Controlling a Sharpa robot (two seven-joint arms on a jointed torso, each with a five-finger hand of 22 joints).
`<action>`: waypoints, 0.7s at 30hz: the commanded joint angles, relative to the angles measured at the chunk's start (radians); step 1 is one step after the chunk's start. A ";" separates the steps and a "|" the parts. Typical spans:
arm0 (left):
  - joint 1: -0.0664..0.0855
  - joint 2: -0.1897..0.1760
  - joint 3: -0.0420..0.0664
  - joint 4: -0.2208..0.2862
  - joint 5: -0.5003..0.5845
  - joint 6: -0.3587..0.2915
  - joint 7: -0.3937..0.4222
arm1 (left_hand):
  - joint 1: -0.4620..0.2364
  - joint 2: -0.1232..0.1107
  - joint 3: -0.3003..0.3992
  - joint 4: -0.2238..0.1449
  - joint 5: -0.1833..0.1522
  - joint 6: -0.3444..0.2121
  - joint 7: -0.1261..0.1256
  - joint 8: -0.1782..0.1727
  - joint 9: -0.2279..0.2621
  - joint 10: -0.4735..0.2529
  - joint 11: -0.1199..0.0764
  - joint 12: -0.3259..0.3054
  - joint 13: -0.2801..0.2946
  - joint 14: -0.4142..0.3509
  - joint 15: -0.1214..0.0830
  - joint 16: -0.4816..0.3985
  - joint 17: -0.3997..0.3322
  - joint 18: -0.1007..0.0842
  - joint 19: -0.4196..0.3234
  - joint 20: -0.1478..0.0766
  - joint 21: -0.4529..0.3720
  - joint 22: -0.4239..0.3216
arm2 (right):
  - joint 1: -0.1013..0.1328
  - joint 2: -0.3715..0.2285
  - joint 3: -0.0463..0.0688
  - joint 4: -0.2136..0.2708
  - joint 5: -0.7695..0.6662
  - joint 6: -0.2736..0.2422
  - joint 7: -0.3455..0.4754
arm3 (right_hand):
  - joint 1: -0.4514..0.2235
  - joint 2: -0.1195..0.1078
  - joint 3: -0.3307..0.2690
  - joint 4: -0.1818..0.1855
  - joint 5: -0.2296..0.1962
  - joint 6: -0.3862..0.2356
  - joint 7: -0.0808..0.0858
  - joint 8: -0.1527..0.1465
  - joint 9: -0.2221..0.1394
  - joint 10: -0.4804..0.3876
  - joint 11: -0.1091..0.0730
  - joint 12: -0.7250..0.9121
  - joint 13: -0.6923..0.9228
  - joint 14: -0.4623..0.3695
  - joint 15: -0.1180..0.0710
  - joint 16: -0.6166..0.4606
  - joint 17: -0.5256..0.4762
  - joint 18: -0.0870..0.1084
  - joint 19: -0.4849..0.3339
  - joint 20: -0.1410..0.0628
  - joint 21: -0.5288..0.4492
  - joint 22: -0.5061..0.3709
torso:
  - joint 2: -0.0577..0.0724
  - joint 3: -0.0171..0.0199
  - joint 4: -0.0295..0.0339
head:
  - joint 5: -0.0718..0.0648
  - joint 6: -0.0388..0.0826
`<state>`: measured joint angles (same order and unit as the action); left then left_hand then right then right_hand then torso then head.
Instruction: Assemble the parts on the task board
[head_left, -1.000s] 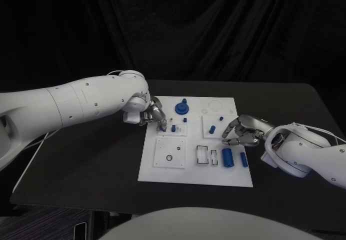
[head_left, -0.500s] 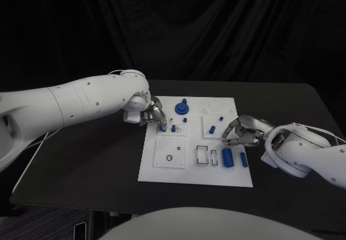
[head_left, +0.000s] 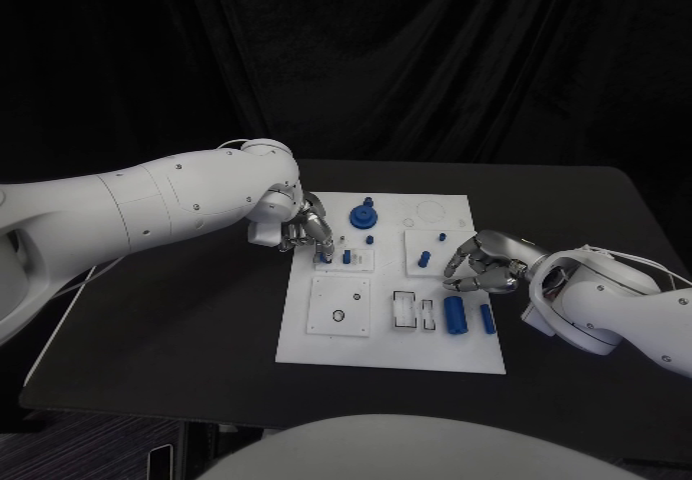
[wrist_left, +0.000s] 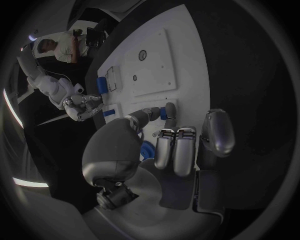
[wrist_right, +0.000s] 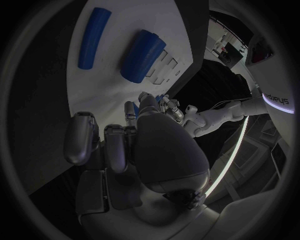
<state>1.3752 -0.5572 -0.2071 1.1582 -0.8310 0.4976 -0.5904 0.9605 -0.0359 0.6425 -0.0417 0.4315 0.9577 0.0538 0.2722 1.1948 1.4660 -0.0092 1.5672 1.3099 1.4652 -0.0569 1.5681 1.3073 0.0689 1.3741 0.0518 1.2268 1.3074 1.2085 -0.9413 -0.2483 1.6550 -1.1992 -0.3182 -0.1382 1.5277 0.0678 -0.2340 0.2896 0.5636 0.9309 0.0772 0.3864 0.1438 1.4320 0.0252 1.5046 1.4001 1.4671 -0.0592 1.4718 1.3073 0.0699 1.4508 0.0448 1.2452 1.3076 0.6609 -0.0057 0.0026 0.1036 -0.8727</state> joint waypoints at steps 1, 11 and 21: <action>-0.007 0.002 -0.004 -0.004 -0.003 0.012 -0.008 | 0.008 0.013 -0.007 -0.011 -0.013 -0.011 0.000 -0.008 -0.002 0.105 -0.003 0.004 0.261 0.106 -0.003 0.003 0.263 0.014 -0.006 0.001 -0.007 0.152 | -0.003 -0.001 0.000 0.002 -0.006 0.010 -0.019 | 0.028 0.052 0.003 0.003 -0.005 -0.003 0.006 0.005 -0.001 0.021 -0.023 -0.015 -0.045 0.066 -0.005 -0.004 0.085 0.005 -0.007 -0.001 -0.004 0.151 | -0.001 -0.0001 -0.0005 | 0.001 0.000; -0.008 0.002 -0.004 -0.007 -0.003 0.010 -0.008 | 0.001 0.031 -0.185 0.088 -0.226 0.006 0.002 -0.039 -0.037 0.105 0.000 0.004 0.261 0.106 0.001 0.003 0.263 0.015 -0.007 0.004 -0.022 0.151 | -0.003 0.000 0.000 0.002 -0.006 0.014 -0.022 | 0.029 0.052 0.003 0.002 -0.005 -0.004 0.005 0.005 -0.002 0.020 -0.023 -0.015 -0.046 0.066 -0.005 -0.004 0.085 0.006 -0.007 0.000 -0.005 0.151 | 0.000 0.0002 -0.0009 | 0.002 0.000; -0.009 0.002 -0.004 -0.019 -0.003 0.003 -0.006 | -0.074 0.049 -0.338 0.235 -0.315 -0.025 0.027 -0.094 -0.083 0.105 0.022 0.004 0.261 0.106 0.019 0.003 0.263 0.021 -0.026 0.021 -0.059 0.142 | -0.003 -0.001 0.000 0.003 -0.006 0.017 -0.023 | 0.032 0.051 0.004 0.000 -0.003 -0.005 0.005 0.005 -0.002 0.020 -0.024 -0.015 -0.046 0.066 -0.006 -0.004 0.085 0.006 -0.007 0.000 -0.006 0.151 | 0.000 0.0001 0.0008 | 0.002 0.000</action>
<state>1.3731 -0.5557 -0.2075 1.1452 -0.8267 0.5025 -0.5894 0.8903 0.0099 0.3147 0.1891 0.1208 0.9575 0.0648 0.1850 1.1138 1.4676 0.0051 1.5672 1.3099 1.4652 -0.0461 1.5681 1.3073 0.0700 1.3538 0.0721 1.1710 1.3074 1.2084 -0.9412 -0.2483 1.6551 -1.1992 -0.3107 -0.1434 1.5199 0.0756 -0.2340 0.2896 0.5637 0.9309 0.0772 0.3864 0.1430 1.4319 0.0252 1.5046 1.4001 1.4657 -0.0576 1.4720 1.3073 0.0698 1.4508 0.0448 1.2452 1.3075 0.6607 -0.0057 0.0031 0.1047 -0.8727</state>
